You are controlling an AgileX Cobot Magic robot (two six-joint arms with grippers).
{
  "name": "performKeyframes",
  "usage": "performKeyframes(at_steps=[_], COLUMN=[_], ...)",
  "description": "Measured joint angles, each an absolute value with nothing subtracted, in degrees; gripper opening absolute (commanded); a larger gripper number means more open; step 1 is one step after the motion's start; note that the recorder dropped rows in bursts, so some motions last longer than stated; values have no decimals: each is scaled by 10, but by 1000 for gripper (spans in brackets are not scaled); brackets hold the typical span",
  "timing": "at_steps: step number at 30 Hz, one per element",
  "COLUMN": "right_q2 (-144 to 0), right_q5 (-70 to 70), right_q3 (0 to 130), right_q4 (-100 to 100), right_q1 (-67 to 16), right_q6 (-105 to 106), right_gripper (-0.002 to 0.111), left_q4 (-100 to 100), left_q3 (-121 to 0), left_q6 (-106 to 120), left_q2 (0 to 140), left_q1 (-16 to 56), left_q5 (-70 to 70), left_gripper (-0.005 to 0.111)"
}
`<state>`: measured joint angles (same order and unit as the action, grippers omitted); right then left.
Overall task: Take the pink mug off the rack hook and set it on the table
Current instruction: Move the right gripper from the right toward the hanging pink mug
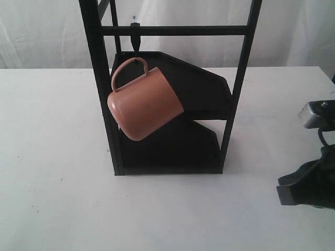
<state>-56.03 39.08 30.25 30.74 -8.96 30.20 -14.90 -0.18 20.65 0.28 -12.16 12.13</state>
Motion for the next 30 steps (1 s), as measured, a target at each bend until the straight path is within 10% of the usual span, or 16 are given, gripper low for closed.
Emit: performKeyframes(at_steps=[30], right_q2=[-560], right_q5=[409], right_q3=[336], right_q4=[590], right_q1=[-207], right_q6=[610], right_gripper=[0], left_q4=[-149], left_q3=[-2], left_q6=[206], left_q2=[3], left_q1=[-122], left_q5=[121], left_gripper=[0])
